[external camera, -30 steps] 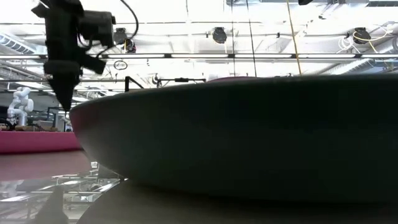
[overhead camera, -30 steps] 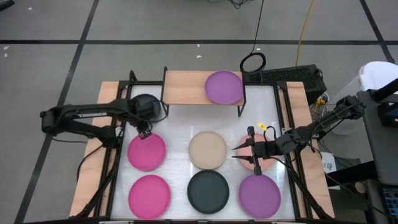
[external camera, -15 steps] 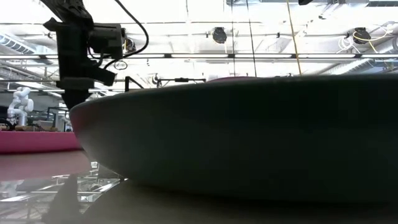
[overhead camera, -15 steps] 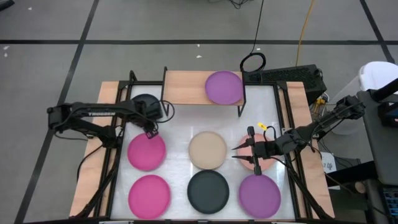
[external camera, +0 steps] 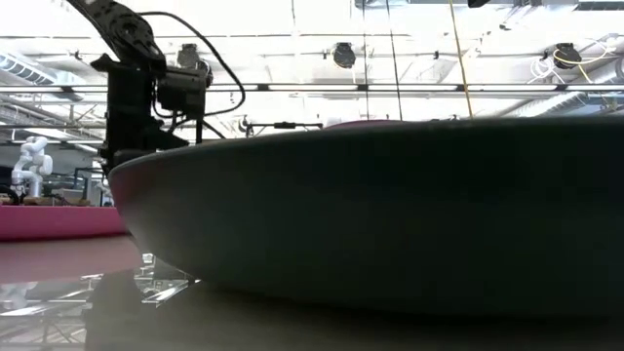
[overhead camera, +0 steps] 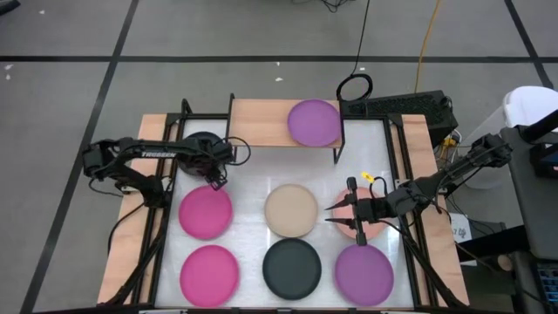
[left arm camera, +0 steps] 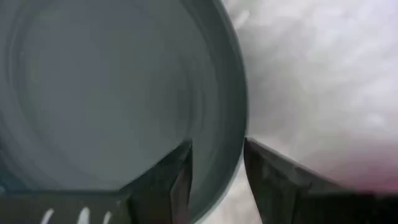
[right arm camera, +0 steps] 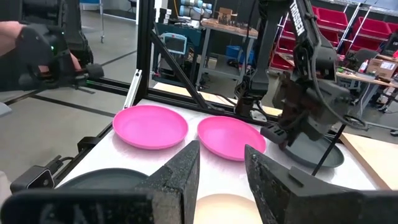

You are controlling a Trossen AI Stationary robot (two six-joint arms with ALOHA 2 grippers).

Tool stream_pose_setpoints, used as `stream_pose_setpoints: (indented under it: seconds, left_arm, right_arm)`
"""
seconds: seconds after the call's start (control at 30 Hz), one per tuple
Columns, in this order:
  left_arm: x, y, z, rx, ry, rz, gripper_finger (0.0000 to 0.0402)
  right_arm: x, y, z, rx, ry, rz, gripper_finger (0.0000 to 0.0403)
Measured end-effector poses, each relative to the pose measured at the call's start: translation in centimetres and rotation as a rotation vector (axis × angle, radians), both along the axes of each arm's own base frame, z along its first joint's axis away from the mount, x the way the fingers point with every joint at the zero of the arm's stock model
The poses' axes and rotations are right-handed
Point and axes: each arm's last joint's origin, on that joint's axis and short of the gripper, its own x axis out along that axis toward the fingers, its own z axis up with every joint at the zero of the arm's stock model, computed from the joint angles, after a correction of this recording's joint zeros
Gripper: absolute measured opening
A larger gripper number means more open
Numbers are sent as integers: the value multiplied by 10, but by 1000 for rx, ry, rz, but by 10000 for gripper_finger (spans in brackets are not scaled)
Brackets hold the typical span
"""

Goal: Place and stack plates onto a shelf
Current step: Stack the top black plate on top of the violet plate on the shelf

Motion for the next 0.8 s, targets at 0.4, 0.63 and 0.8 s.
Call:
stream_pose_setpoints:
  seconds: [0.4, 0.63, 0.8]
  left_arm:
    - [1, 7, -13, 13, 77, 34, 101]
    - [2, 8, -10, 37, 71, 22, 15]
    - [-2, 7, 11, 70, 44, 39, 13]
  right_arm:
    - [0, 0, -1, -4, 7, 0, 112]
    - [0, 0, -1, -3, 7, 0, 112]
    - [0, 0, -1, -3, 6, 0, 112]
